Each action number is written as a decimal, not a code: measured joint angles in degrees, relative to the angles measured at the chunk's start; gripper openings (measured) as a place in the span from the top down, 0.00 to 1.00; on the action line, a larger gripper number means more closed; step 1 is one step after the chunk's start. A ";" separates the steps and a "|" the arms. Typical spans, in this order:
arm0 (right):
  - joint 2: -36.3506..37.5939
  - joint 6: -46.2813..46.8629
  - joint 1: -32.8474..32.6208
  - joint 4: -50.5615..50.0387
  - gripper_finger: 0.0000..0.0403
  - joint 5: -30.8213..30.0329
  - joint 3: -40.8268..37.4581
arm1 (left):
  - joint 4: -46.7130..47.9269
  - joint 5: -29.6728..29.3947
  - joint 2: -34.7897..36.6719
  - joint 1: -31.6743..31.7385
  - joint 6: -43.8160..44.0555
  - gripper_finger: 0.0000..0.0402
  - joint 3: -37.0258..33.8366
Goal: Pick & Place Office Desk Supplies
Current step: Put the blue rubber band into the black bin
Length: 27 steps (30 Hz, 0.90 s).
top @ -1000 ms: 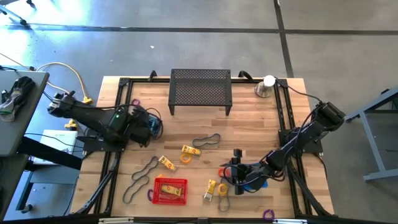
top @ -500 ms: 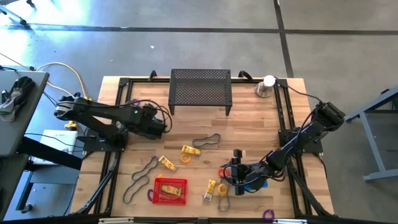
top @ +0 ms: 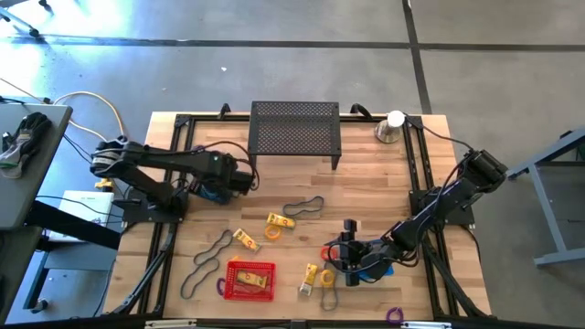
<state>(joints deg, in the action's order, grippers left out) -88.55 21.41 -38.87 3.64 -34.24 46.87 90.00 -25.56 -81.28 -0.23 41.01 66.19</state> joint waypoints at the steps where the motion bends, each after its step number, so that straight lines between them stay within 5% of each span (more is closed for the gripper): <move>1: 0.00 0.02 0.00 -0.02 0.52 0.00 0.00 | 0.01 0.45 0.00 0.91 -0.17 1.00 0.00; 11: 0.00 1.53 0.00 -0.10 0.52 0.69 0.00 | -0.41 5.89 0.00 9.25 -5.20 1.00 -5.09; 19: 0.00 1.98 -0.01 -0.02 0.52 1.20 0.00 | -12.69 10.73 0.00 9.44 -13.39 1.00 -12.67; 27: 0.00 2.54 -0.02 -0.02 0.52 1.20 0.00 | -19.37 8.94 0.00 8.70 -15.31 1.00 -15.76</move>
<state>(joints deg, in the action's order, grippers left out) -88.55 23.94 -38.89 3.62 -33.04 46.87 70.63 -16.62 -81.28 8.47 25.70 50.43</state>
